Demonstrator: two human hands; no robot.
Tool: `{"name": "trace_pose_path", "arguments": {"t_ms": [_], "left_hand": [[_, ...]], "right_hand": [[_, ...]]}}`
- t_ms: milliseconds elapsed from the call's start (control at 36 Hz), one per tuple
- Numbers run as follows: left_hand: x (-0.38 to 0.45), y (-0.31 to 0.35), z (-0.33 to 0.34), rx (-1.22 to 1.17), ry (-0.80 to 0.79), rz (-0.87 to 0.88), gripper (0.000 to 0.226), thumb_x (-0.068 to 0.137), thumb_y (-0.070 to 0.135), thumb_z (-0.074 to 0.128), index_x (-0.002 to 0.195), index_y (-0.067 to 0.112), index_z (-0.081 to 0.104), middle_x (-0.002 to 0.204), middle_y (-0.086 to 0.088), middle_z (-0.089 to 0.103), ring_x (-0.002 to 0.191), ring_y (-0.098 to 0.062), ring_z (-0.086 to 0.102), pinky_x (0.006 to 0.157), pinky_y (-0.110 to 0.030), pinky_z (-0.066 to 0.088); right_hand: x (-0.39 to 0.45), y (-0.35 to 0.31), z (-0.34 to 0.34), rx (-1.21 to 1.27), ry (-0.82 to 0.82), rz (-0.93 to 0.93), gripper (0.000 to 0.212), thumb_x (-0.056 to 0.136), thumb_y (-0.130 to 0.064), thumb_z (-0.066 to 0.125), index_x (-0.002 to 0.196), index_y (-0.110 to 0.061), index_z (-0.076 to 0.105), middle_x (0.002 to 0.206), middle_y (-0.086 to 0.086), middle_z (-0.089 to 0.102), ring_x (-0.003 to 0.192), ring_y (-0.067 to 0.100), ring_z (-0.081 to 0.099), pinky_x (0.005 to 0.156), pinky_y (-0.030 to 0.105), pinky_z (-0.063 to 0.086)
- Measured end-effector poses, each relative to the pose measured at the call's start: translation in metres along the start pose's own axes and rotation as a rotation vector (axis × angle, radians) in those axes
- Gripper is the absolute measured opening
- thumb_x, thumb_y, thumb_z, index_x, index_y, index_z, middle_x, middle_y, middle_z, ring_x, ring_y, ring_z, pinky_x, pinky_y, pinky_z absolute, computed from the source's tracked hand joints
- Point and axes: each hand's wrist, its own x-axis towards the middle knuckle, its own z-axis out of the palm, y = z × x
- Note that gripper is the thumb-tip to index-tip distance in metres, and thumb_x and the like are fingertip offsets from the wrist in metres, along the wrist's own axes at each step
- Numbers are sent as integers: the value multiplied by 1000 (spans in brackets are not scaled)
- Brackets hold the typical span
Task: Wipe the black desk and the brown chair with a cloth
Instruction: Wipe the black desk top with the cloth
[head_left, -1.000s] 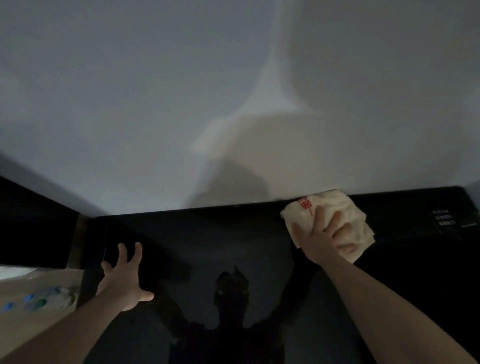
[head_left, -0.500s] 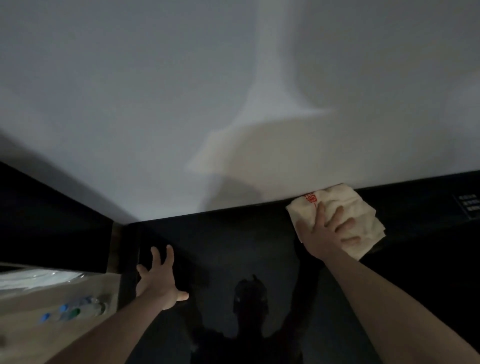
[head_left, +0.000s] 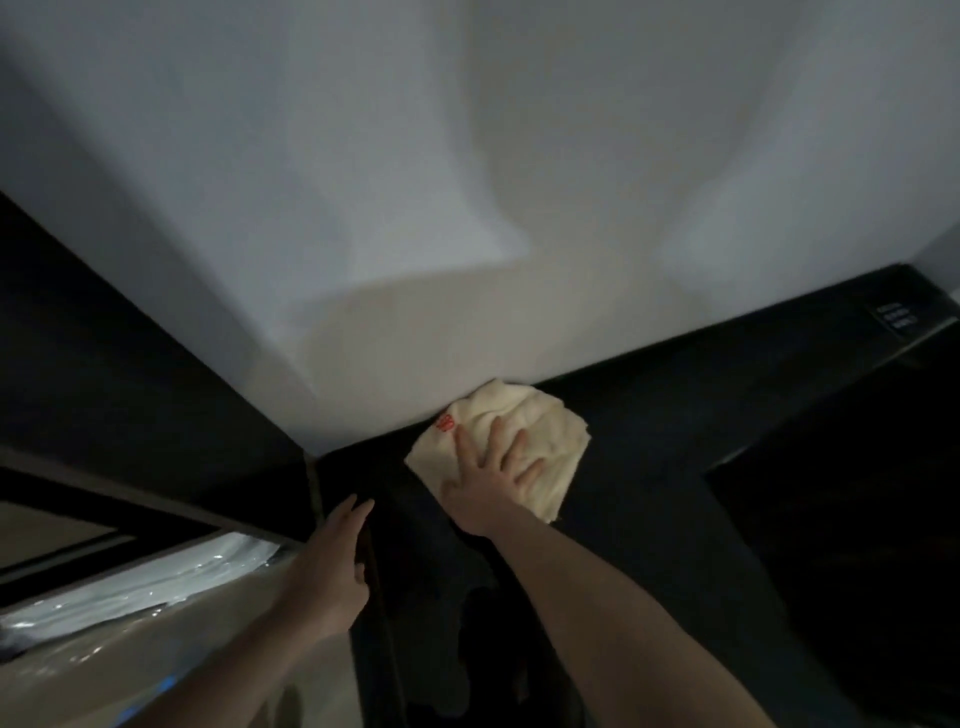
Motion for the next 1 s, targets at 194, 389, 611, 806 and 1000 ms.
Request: {"name": "trace_pose_path", "arguments": {"t_ms": [194,389,611,806,1000], "left_hand": [[-22,12,-7,-35,20,65,86,85,-5,52,160,19,18,167,3,4,153,-20,17,119,-30,27],[8,57,-21,78,12,298,65,91,17,54,152,29,35,164,-3,19,150,-28,20,122,-39,25],[57,133,-9,241,-124,148,86,99,53,49,162,29,-4,168,-7,-12,155,-30,3,124,-40,12],[78,151,24,287,-217,37,107,83,82,33,158,27,-20,166,-11,-20,154,-37,-6,123,-55,10],[76,150,46,303,-195,-72,102,90,79,32,146,35,-41,160,-6,-38,148,-53,-18,118,-69,4]], "right_hand": [[-41,-23,-3,207,-105,-188,64,105,-27,38,161,-37,9,169,0,-17,153,31,-22,122,58,-10],[-95,69,-21,248,186,16,77,99,-30,54,162,-35,9,170,-4,-6,156,29,-6,126,49,8],[-138,208,-20,63,52,334,93,96,-62,50,161,-35,-10,167,-1,-23,154,36,-17,121,65,6],[-129,242,-11,-22,-134,304,92,95,-76,24,148,-35,-38,150,0,-52,142,36,-43,114,72,-12],[-125,259,-3,-82,-126,252,91,91,-81,14,145,-35,-42,146,2,-58,134,37,-51,109,73,-19]]}}
